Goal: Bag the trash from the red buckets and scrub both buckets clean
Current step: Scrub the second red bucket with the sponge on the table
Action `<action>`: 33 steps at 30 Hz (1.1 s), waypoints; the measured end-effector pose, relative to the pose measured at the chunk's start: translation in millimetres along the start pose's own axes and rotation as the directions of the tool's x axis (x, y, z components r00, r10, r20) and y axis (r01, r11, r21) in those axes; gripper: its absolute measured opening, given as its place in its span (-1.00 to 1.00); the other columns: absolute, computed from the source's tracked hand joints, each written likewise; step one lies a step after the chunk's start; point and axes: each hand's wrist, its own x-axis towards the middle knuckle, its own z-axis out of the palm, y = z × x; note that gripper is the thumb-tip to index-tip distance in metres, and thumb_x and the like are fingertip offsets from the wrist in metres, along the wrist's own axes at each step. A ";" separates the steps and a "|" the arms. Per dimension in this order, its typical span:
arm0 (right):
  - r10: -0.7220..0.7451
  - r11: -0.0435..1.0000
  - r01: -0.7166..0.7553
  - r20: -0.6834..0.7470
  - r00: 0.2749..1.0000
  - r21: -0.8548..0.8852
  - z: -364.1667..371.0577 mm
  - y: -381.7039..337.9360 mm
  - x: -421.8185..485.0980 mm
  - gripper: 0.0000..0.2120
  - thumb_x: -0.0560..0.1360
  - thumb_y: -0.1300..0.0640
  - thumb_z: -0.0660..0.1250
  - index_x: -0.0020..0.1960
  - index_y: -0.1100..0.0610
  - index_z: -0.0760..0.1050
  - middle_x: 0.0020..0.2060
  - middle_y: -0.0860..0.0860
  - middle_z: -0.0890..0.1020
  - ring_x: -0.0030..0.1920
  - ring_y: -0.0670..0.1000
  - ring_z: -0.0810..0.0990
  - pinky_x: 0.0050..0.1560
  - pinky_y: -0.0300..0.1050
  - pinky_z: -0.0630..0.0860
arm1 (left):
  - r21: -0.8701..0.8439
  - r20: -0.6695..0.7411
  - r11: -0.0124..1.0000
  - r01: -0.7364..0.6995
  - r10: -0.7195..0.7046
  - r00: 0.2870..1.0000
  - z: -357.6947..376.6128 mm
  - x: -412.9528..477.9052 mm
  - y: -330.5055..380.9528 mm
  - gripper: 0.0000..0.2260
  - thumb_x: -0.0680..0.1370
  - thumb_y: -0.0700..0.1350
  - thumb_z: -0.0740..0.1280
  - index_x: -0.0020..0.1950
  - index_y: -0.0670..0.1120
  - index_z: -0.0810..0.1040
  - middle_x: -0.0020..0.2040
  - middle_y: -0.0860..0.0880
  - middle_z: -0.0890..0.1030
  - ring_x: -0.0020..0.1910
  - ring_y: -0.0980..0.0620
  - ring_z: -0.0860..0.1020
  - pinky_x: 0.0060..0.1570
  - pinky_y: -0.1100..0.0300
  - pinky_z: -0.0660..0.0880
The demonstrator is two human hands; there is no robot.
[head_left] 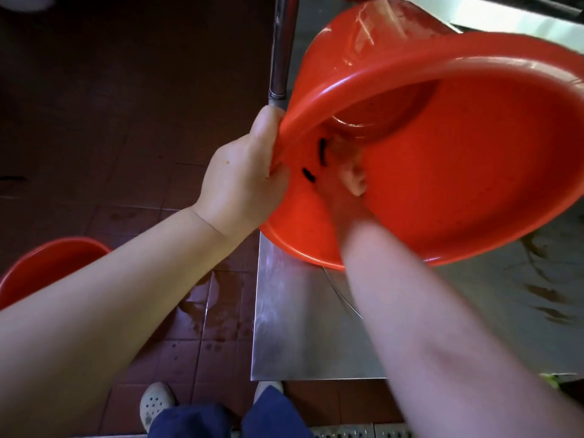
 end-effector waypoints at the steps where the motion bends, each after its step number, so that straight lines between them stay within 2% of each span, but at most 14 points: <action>1: -0.047 0.986 0.040 0.038 0.998 0.163 2.3 -14.3 -17.4 -0.36 0.52 -0.20 0.22 0.50 -0.26 -0.01 0.53 0.01 0.04 0.41 0.29 0.20 0.34 0.15 0.17 | -0.004 -0.008 1.000 0.006 -0.006 1.000 -1.0 -1.2 -0.3 -0.66 0.39 -0.30 0.26 0.16 -0.23 0.40 -0.36 0.01 0.42 -0.37 -0.26 0.50 -0.40 0.02 0.44; 3: -0.151 0.875 0.138 -0.008 0.988 0.464 9.5 -29.0 -59.7 -0.46 0.53 -0.12 0.17 0.47 -0.27 0.12 0.51 -0.06 0.14 0.39 0.21 0.26 0.32 0.07 0.17 | -0.018 -0.016 0.998 0.062 -0.062 0.998 -3.3 -3.9 -1.4 -0.70 0.42 -0.31 0.28 0.14 -0.21 0.40 -0.32 -0.04 0.47 -0.35 -0.26 0.51 -0.37 -0.01 0.45; 5: -0.260 0.784 0.294 -0.141 0.955 0.547 16.7 -21.8 -108.6 -0.46 0.47 -0.03 0.10 0.45 -0.26 0.21 0.49 -0.06 0.23 0.35 0.14 0.31 0.26 -0.03 0.19 | -0.026 -0.007 0.994 0.104 -0.104 0.995 -5.4 -5.7 0.6 -0.74 0.45 -0.29 0.28 0.13 -0.19 0.40 -0.33 -0.05 0.48 -0.36 -0.23 0.51 -0.36 0.00 0.44; 7: -0.367 0.802 0.421 -0.207 0.907 0.424 22.6 2.6 -136.6 -0.45 0.45 -0.01 0.06 0.44 -0.23 0.23 0.48 -0.03 0.27 0.24 0.15 0.37 0.16 -0.08 0.23 | -0.017 0.009 0.996 0.084 -0.084 0.996 -7.6 -4.6 4.4 -0.74 0.46 -0.27 0.29 0.14 -0.19 0.39 -0.33 -0.06 0.48 -0.36 -0.22 0.50 -0.37 0.00 0.44; 9: -0.427 0.881 0.452 -0.179 0.886 0.138 19.0 38.1 -134.4 -0.44 0.45 -0.02 0.05 0.46 -0.25 0.20 0.48 -0.05 0.26 0.18 0.19 0.41 0.11 -0.02 0.30 | 0.002 0.039 0.999 0.046 -0.046 0.998 -9.7 -2.1 8.5 -0.73 0.46 -0.27 0.28 0.15 -0.20 0.37 -0.32 -0.08 0.47 -0.36 -0.23 0.50 -0.39 -0.01 0.44; 12: -0.278 0.923 0.215 -0.169 0.946 -0.318 -1.6 91.8 -114.8 -0.36 0.49 0.07 0.20 0.46 -0.33 0.08 0.50 -0.03 0.19 0.19 0.20 0.39 0.05 0.03 0.30 | 0.020 0.056 1.000 0.000 -0.001 0.998 -11.1 0.9 15.2 -0.70 0.46 -0.27 0.26 0.18 -0.18 0.37 -0.30 -0.08 0.49 -0.37 -0.20 0.50 -0.40 0.02 0.43; 15: -0.140 0.924 0.042 -0.234 0.962 -0.381 -17.1 109.3 -114.8 -0.30 0.44 0.11 0.31 0.47 -0.28 0.14 0.48 0.01 0.24 0.17 0.20 0.36 0.01 0.02 0.27 | -0.007 0.009 0.996 0.084 -0.084 0.996 -4.8 -6.3 21.2 -0.60 0.43 -0.23 0.33 0.26 -0.11 0.38 -0.15 -0.01 0.48 -0.16 -0.07 0.51 -0.24 0.13 0.40; 18: 0.039 0.967 -0.079 -0.168 0.985 -0.240 -14.6 89.2 -120.8 -0.31 0.46 0.13 0.26 0.48 -0.27 0.10 0.50 -0.07 0.12 0.23 0.17 0.28 0.10 0.01 0.24 | -0.177 0.008 0.921 0.346 -0.350 0.937 15.1 -35.4 14.5 -0.42 0.34 -0.15 0.48 0.30 -0.07 0.34 0.03 0.01 0.43 0.05 0.00 0.44 -0.01 0.16 0.41; 21: 0.122 0.993 -0.122 -0.007 0.993 -0.004 -12.4 60.4 -122.4 -0.38 0.49 0.17 0.20 0.46 -0.26 0.17 0.52 -0.10 0.05 0.35 0.18 0.20 0.25 0.03 0.21 | -0.172 0.202 0.867 0.467 -0.433 0.878 45.2 -68.8 12.7 -0.65 0.42 -0.13 0.43 0.07 -0.09 0.32 -0.08 -0.06 0.49 -0.03 -0.14 0.51 -0.20 0.10 0.35; 23: 0.032 0.954 -0.055 0.082 0.996 0.294 -6.8 43.8 -128.7 -0.41 0.52 0.18 0.18 0.44 -0.29 0.19 0.52 -0.15 0.06 0.38 0.17 0.17 0.33 0.01 0.14 | -0.147 0.227 0.847 0.511 -0.474 0.851 54.2 -73.1 15.4 -0.72 0.51 -0.14 0.33 0.08 -0.14 0.26 -0.17 -0.09 0.49 -0.15 -0.20 0.53 -0.30 0.11 0.28; 25: -0.105 0.813 0.060 0.044 0.993 0.578 -2.0 30.4 -144.9 -0.47 0.55 0.16 0.18 0.40 -0.31 0.25 0.50 -0.20 0.11 0.33 0.05 0.17 0.28 -0.18 0.04 | -0.139 0.212 0.859 0.492 -0.460 0.862 53.6 -70.7 16.4 -0.74 0.53 -0.16 0.28 0.08 -0.16 0.22 -0.20 -0.09 0.48 -0.22 -0.19 0.52 -0.33 0.12 0.27; 27: -0.203 0.757 0.194 -0.057 0.977 0.624 0.9 30.1 -157.2 -0.49 0.55 0.18 0.19 0.39 -0.29 0.29 0.50 -0.19 0.14 0.30 0.02 0.18 0.21 -0.28 0.00 | -0.134 0.219 0.889 0.437 -0.404 0.888 48.3 -68.5 16.9 -0.74 0.54 -0.15 0.28 0.05 -0.13 0.18 -0.21 -0.09 0.50 -0.27 -0.15 0.51 -0.37 0.11 0.28; 30: -0.296 0.886 0.283 -0.021 0.955 0.367 -0.3 60.8 -155.9 -0.42 0.53 0.21 0.19 0.42 -0.29 0.24 0.52 -0.17 0.09 0.35 0.12 0.19 0.24 -0.11 0.11 | -0.093 0.179 0.929 0.358 -0.338 0.924 33.0 -64.0 19.2 -0.72 0.53 -0.13 0.28 0.00 -0.08 0.14 -0.26 -0.08 0.48 -0.33 -0.12 0.43 -0.38 0.09 0.20; 33: -0.283 0.945 0.272 -0.035 0.959 -0.182 -12.6 114.4 -143.2 -0.31 0.45 0.17 0.22 0.45 -0.35 0.11 0.54 -0.05 0.08 0.23 0.24 0.33 0.11 0.07 0.28 | -0.038 0.120 0.955 0.295 -0.289 0.950 19.2 -58.3 21.9 -0.73 0.51 -0.13 0.28 -0.03 -0.05 0.15 -0.31 -0.05 0.46 -0.36 -0.15 0.43 -0.37 0.08 0.27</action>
